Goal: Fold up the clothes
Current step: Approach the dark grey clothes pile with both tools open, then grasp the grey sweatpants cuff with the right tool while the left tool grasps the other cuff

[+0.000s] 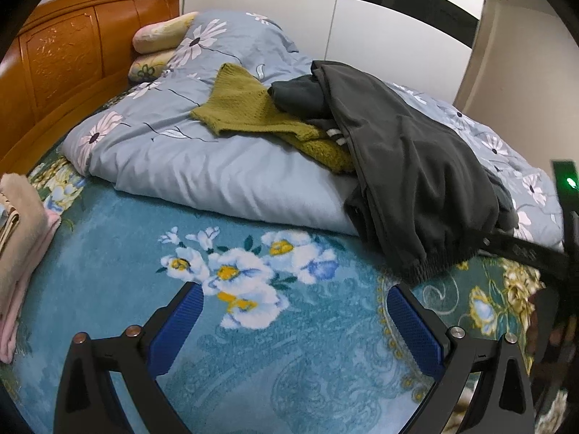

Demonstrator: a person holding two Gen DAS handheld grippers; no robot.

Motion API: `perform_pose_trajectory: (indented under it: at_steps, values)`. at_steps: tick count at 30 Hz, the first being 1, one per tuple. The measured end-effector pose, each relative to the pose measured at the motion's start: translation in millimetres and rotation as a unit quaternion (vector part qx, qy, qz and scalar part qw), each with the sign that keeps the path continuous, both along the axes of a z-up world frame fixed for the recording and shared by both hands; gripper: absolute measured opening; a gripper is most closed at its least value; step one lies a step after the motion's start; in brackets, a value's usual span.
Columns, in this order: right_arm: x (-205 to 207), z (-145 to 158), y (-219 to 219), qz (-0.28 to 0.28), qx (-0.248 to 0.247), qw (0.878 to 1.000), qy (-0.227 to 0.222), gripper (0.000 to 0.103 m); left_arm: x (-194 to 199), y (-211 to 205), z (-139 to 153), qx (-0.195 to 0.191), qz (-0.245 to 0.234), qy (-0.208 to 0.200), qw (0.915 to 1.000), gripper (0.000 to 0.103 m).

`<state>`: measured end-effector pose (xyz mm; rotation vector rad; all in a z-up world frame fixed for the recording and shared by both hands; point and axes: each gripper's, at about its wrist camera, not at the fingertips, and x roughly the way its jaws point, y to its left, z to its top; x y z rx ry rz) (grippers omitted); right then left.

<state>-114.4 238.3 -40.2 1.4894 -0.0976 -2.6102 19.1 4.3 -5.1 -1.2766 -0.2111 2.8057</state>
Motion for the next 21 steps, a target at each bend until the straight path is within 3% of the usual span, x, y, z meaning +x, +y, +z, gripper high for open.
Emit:
perform_pose_trajectory:
  at_steps: [4, 10, 15, 19, 20, 21]
  values:
    - [-22.1, -6.3, 4.4, -0.028, 0.003, 0.999, -0.018, 0.066, 10.7, -3.2, -1.3, -0.001, -0.008, -0.001, 1.0, 0.103]
    - [-49.4, -13.4, -3.3, -0.062, 0.011, 0.997, -0.045, 0.062, 22.2, -14.8, 2.3, 0.04, -0.032, 0.0, 0.9987, 0.103]
    - [-46.0, -8.8, 13.1, -0.079, -0.057, 0.994, -0.041, 0.046, 29.3, -32.7, 8.0, 0.097, -0.031, -0.01, 0.9947, 0.103]
    - [-33.0, 3.8, 22.3, -0.043, -0.103, 0.993, -0.029, 0.036, 34.6, -42.2, 9.4, 0.147, -0.017, -0.02, 0.9888, 0.102]
    - [-27.7, 8.7, 24.5, -0.032, -0.117, 0.992, -0.023, 0.027, 36.6, -41.7, 10.6, 0.153, -0.018, -0.019, 0.9878, 0.102]
    - [-22.6, 12.6, 26.2, -0.023, -0.132, 0.991, -0.021, 0.026, 38.6, -40.9, 11.9, 0.159, -0.02, -0.019, 0.9869, 0.102]
